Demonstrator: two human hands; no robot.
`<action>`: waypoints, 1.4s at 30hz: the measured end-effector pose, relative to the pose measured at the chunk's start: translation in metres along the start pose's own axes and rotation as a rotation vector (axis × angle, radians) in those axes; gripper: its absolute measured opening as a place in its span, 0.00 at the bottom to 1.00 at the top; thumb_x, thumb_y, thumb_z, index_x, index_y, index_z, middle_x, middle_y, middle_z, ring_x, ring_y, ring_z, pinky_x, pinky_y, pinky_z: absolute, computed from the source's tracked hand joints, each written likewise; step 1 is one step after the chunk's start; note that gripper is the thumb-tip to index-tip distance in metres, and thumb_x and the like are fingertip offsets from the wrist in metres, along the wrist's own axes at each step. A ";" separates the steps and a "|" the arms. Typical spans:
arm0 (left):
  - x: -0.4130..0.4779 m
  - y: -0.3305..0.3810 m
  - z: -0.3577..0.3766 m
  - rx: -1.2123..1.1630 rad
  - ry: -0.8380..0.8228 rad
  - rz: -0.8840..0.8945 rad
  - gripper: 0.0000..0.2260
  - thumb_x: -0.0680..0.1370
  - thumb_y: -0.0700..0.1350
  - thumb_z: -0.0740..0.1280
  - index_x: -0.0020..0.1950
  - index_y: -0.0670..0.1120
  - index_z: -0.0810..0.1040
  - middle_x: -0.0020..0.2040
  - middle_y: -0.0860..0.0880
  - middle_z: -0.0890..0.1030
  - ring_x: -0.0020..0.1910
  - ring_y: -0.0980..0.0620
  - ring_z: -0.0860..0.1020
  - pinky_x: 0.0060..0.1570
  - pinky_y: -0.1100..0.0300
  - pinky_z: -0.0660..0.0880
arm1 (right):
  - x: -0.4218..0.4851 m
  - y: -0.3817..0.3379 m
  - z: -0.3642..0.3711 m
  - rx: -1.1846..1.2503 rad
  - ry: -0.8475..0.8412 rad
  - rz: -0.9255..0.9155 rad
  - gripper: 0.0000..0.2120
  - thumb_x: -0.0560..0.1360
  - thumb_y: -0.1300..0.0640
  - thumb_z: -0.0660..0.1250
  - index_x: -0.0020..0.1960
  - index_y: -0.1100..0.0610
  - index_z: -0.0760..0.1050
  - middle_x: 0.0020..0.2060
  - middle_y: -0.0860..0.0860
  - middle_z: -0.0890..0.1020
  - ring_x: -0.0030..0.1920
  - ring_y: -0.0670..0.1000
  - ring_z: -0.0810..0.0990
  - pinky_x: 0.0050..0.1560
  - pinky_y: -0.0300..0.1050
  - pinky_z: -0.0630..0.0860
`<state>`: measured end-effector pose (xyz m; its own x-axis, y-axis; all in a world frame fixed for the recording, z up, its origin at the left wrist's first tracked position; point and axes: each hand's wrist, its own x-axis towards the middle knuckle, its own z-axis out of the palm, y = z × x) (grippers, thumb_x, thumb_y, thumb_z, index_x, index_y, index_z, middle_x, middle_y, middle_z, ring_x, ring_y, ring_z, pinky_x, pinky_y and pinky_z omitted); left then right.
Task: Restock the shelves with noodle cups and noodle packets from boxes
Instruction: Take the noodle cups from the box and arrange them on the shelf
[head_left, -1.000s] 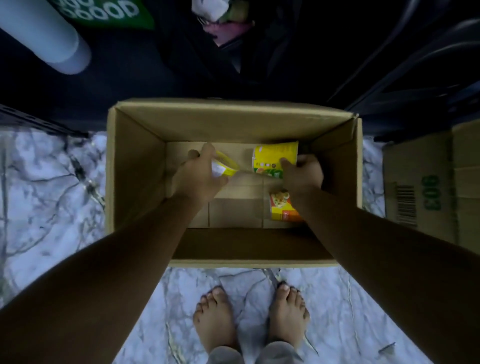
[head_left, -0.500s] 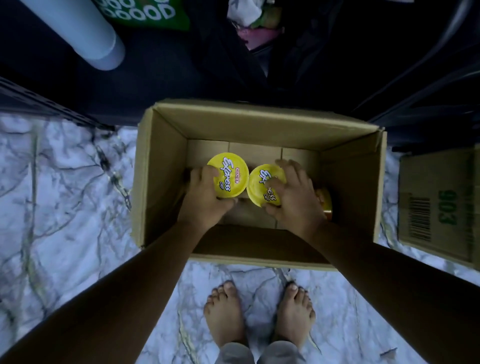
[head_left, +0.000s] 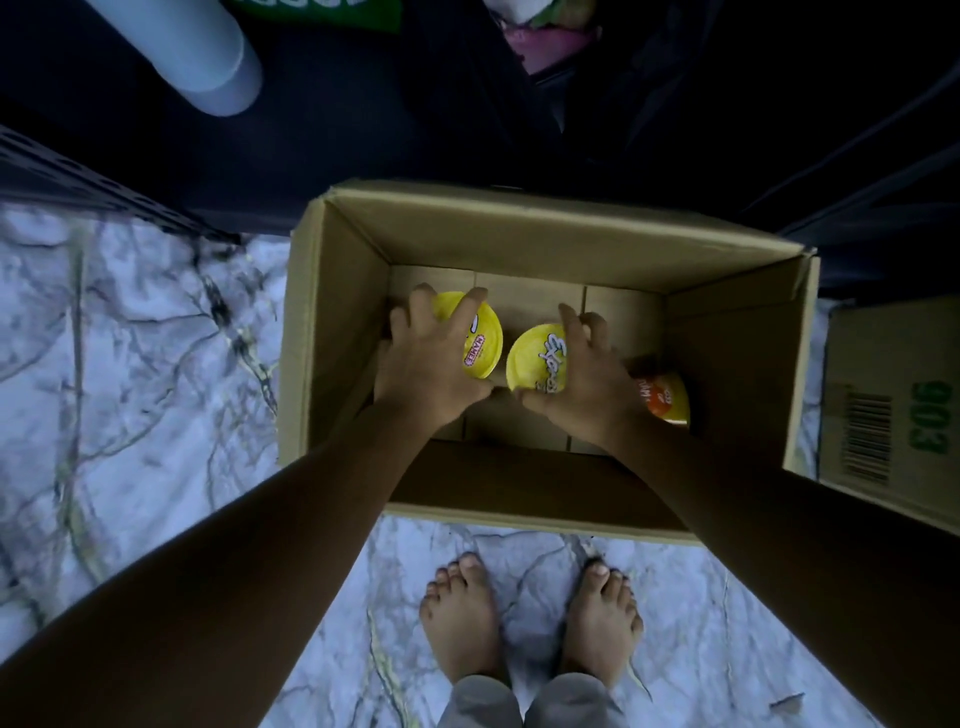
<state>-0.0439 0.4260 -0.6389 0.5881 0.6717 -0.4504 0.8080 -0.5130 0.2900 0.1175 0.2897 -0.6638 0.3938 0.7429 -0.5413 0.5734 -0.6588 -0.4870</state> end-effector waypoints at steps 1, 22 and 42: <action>-0.003 -0.002 0.001 0.032 0.014 -0.011 0.49 0.64 0.61 0.80 0.79 0.64 0.56 0.71 0.43 0.60 0.67 0.38 0.66 0.56 0.40 0.77 | -0.002 -0.001 -0.001 0.004 0.037 -0.026 0.54 0.68 0.38 0.77 0.82 0.45 0.48 0.80 0.55 0.52 0.78 0.63 0.59 0.71 0.61 0.70; 0.000 -0.010 0.003 -0.169 -0.130 -0.165 0.43 0.64 0.51 0.81 0.72 0.63 0.61 0.68 0.43 0.59 0.63 0.36 0.65 0.54 0.47 0.76 | -0.004 -0.010 -0.004 -0.123 -0.112 -0.042 0.49 0.62 0.44 0.82 0.76 0.38 0.59 0.70 0.56 0.62 0.67 0.64 0.67 0.59 0.56 0.73; -0.252 0.128 -0.226 -0.530 0.078 -0.028 0.45 0.65 0.57 0.75 0.77 0.69 0.56 0.72 0.54 0.58 0.72 0.48 0.59 0.68 0.50 0.69 | -0.297 -0.121 -0.208 0.329 0.372 -0.192 0.30 0.62 0.42 0.78 0.62 0.46 0.73 0.75 0.46 0.64 0.72 0.47 0.67 0.65 0.32 0.66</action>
<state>-0.0804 0.3120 -0.2973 0.5506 0.7292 -0.4063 0.7192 -0.1673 0.6743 0.0809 0.1739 -0.3015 0.5666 0.8062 -0.1703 0.4279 -0.4645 -0.7753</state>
